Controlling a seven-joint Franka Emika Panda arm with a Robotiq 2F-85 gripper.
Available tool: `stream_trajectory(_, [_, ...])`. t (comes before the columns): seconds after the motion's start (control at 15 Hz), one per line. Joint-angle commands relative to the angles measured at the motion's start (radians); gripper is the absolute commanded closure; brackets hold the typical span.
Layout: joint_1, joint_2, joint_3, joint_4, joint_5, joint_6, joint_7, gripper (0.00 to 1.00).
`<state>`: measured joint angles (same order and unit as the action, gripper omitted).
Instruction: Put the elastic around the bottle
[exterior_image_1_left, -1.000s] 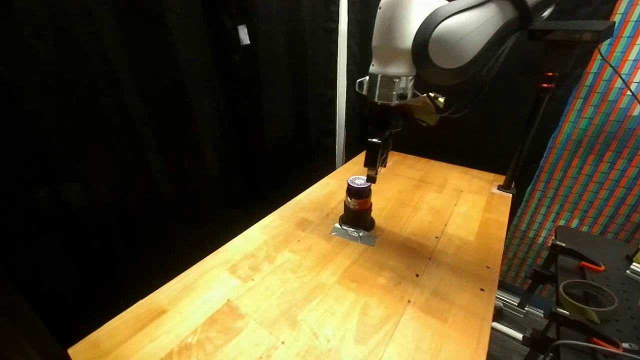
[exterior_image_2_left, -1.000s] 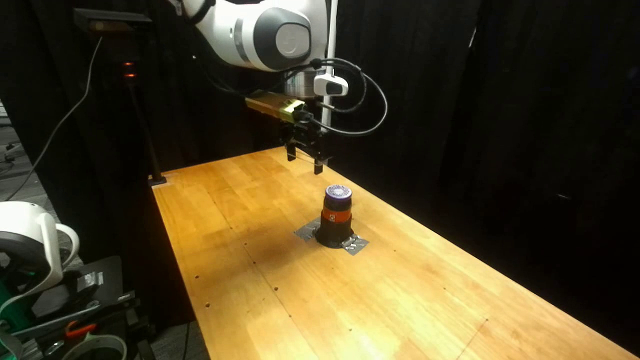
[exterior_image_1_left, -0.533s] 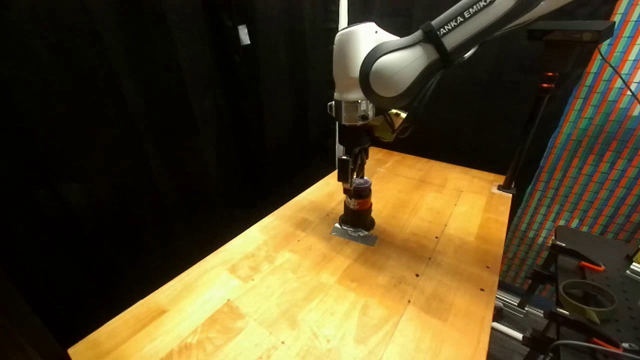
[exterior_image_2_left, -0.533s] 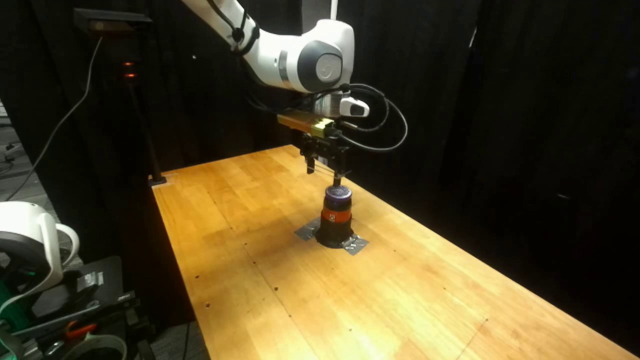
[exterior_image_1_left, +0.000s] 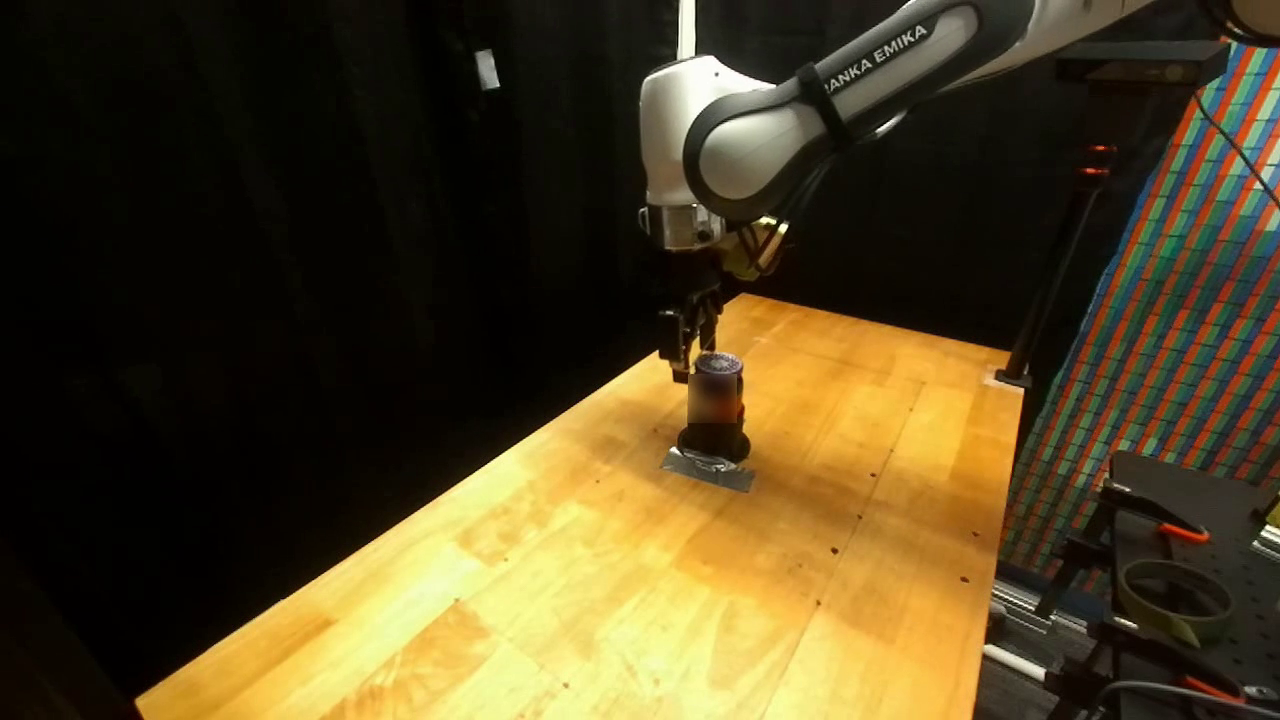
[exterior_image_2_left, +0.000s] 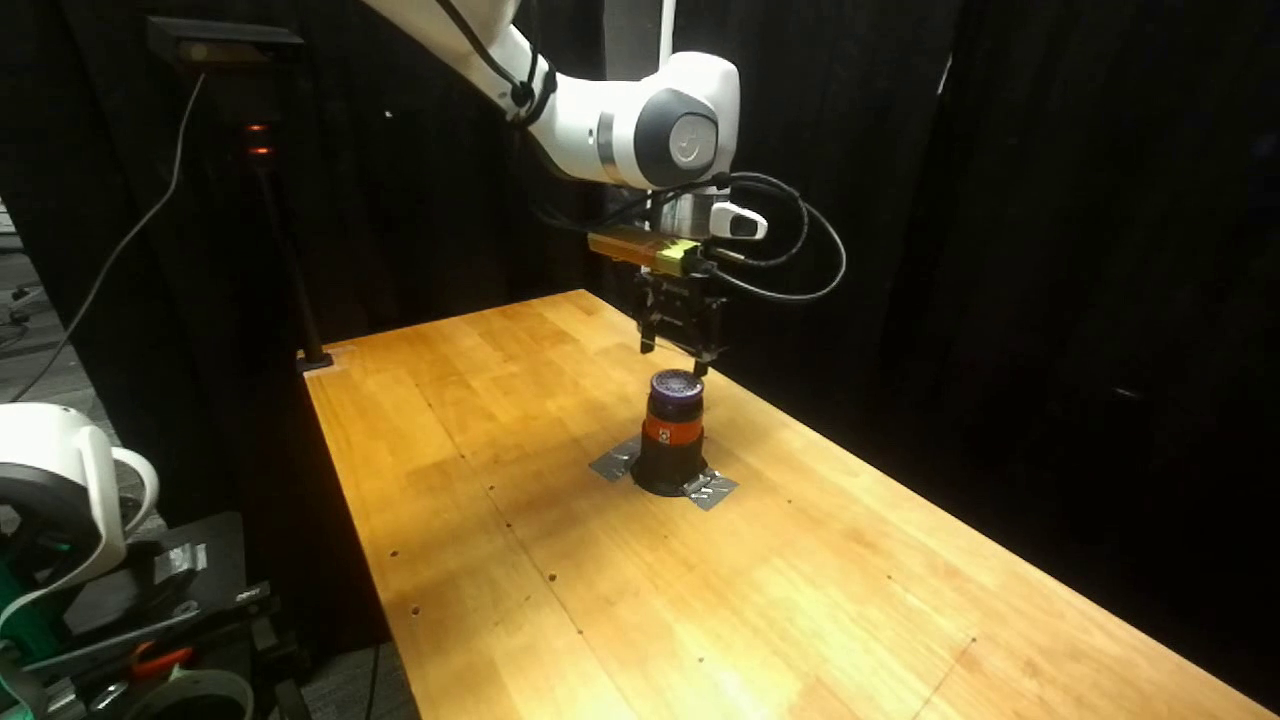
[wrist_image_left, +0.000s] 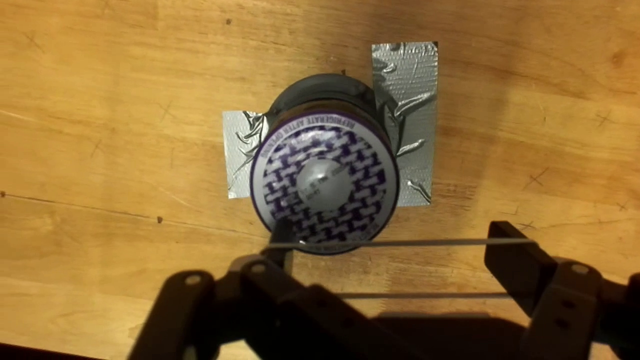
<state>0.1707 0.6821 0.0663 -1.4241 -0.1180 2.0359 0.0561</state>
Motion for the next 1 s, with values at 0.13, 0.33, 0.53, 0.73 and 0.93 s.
stream_trajectory(0.13, [0.021,0.068,-0.03,0.11,-0.04,-0.048,0.01,0.0])
stream_trajectory(0.33, [0.02,0.093,-0.039,0.132,-0.052,-0.052,0.007,0.0])
stream_trajectory(0.53, [0.019,0.116,-0.046,0.15,-0.056,-0.067,0.004,0.0])
stream_trajectory(0.73, [0.021,0.13,-0.048,0.16,-0.054,-0.101,0.006,0.0])
stream_trajectory(0.93, [0.021,0.138,-0.041,0.177,-0.047,-0.186,-0.006,0.0])
